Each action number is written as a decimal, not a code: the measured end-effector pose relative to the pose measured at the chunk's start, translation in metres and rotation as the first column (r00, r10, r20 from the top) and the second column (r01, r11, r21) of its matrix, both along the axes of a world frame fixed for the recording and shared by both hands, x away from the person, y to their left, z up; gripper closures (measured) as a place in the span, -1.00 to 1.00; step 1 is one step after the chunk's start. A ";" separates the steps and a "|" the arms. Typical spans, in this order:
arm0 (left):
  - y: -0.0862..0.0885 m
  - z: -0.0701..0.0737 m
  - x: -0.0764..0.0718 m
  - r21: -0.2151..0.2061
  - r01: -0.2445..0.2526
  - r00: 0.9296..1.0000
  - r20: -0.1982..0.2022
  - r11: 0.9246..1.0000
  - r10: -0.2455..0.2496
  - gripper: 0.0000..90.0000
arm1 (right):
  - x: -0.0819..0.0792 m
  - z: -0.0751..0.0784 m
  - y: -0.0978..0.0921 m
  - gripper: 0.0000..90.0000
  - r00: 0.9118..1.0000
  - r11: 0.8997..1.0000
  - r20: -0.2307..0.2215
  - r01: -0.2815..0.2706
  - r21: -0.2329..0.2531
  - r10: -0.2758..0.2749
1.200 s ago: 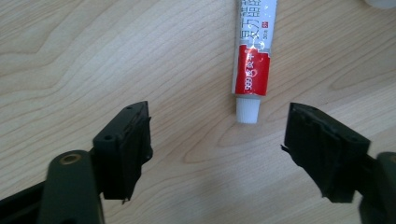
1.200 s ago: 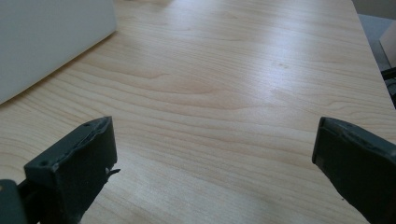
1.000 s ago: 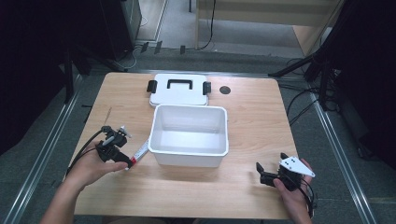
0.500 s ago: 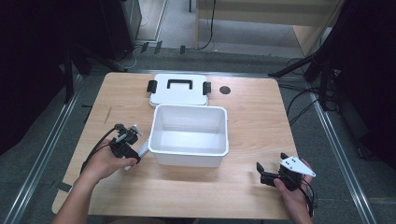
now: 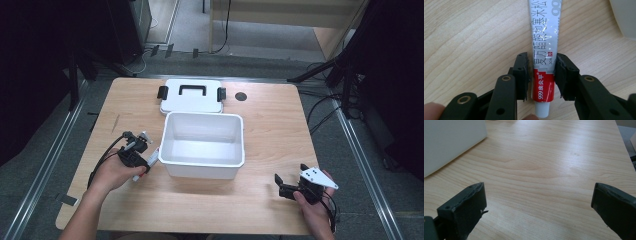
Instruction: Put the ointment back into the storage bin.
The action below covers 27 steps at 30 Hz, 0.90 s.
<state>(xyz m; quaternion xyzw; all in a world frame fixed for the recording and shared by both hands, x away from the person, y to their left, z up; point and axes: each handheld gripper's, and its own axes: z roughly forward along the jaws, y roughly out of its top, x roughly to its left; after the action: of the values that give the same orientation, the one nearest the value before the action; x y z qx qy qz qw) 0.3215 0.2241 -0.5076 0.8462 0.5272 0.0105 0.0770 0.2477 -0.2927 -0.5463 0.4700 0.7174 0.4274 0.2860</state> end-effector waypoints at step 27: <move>0.031 0.055 -0.007 0.006 -0.049 0.996 0.070 0.999 0.048 0.59 | 0.001 0.000 0.000 -1.00 1.000 1.000 -0.008 -0.002 0.001 0.002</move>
<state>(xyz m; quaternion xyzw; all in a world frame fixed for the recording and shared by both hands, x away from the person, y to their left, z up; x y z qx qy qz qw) 0.3150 0.2547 -0.4530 0.8325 0.5445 0.0442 0.0919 0.2487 -0.2929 -0.5463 0.4710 0.7188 0.4261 0.2826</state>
